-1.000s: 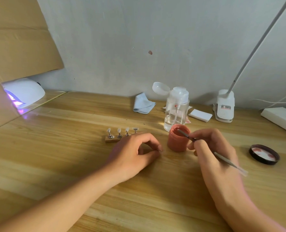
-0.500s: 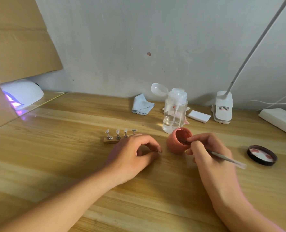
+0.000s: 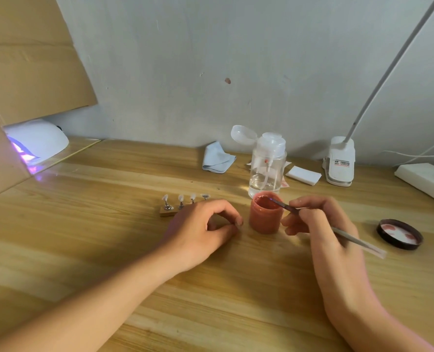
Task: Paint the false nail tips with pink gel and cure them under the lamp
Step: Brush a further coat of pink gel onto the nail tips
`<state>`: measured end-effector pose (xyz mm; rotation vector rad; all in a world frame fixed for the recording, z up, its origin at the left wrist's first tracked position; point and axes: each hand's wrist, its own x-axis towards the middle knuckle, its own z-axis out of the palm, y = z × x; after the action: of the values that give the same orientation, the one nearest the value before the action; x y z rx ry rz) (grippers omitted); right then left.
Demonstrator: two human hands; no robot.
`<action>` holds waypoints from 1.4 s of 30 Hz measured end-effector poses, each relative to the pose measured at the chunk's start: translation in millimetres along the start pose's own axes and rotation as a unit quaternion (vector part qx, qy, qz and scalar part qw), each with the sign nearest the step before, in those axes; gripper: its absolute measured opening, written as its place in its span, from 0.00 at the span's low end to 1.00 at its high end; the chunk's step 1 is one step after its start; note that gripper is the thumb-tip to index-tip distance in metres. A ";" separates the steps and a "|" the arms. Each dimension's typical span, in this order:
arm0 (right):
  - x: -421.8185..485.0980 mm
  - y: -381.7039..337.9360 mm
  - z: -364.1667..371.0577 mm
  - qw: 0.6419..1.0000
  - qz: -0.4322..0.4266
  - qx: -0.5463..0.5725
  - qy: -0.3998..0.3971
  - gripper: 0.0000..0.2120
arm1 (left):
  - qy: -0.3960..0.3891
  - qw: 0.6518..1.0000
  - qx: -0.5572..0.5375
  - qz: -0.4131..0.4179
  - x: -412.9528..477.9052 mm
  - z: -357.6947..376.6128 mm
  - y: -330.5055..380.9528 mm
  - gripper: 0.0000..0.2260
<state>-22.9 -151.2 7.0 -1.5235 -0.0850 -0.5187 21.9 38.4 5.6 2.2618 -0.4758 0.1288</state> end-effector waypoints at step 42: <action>-5.5 -9.0 -57.9 0.995 0.090 -0.032 -0.017 0.09 | -0.049 0.994 -0.018 0.096 9.6 60.1 43.7 0.09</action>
<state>-46.4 -205.1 9.4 -1.5861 0.0422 -0.3540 10.7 -35.3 -1.8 2.1910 -0.7427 0.1055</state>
